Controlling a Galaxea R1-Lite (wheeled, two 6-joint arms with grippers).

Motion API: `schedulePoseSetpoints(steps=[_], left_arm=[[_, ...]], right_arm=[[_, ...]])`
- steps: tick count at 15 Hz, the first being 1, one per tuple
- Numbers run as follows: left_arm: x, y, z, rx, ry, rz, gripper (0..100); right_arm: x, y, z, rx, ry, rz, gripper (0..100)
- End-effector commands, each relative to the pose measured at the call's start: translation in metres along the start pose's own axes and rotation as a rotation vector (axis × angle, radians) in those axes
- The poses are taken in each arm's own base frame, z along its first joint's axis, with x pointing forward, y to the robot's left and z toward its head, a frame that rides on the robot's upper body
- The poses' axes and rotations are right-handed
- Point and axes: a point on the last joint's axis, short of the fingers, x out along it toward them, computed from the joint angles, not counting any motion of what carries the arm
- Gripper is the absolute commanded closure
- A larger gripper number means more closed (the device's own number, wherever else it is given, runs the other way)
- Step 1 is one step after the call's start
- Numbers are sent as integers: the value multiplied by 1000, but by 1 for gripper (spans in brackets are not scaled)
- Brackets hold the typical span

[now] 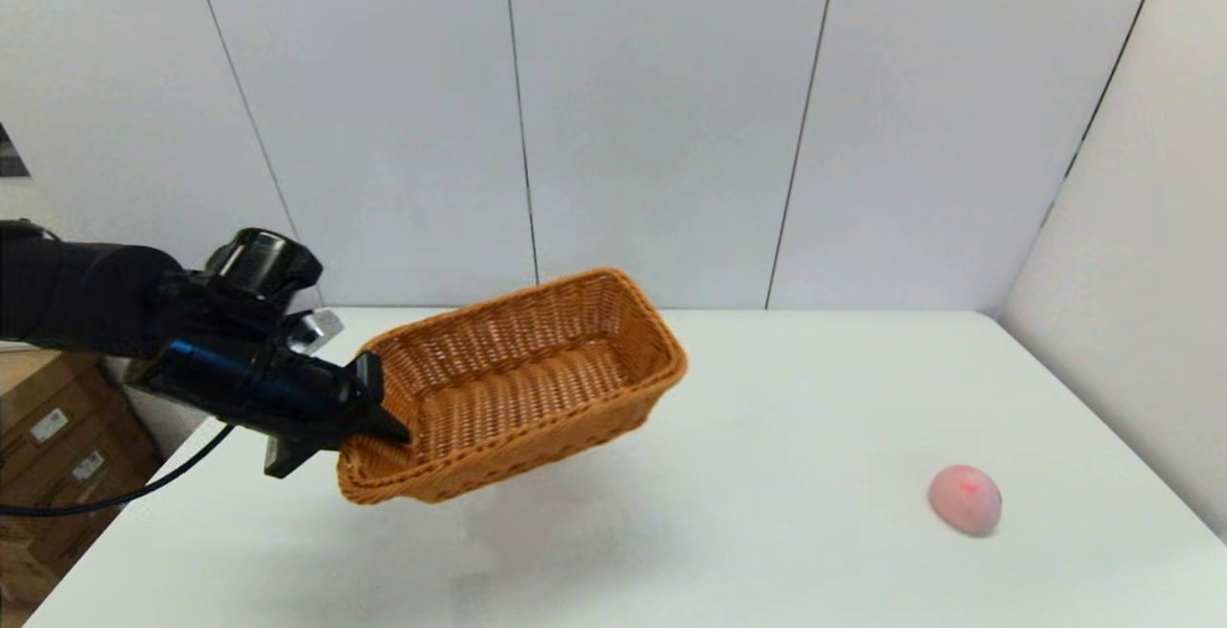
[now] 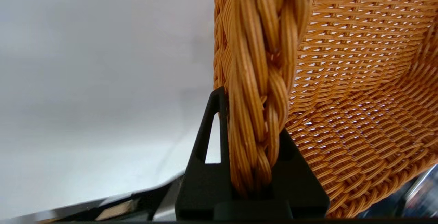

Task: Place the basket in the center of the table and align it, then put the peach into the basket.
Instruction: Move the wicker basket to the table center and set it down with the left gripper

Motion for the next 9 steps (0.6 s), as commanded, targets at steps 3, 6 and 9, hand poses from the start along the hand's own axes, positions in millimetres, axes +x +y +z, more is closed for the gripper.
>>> schedulePoseSetpoints(steps=[3,6,9], left_arm=[[68,-66,-38,263,152,66,100],[100,-68,-42,295,213,107,100],[123,-65,-42,294,254,139,100]], right_arm=[[0,0,0,0,3,1,0],[0,0,0,0,3,1,0],[0,0,0,0,3,1,0]])
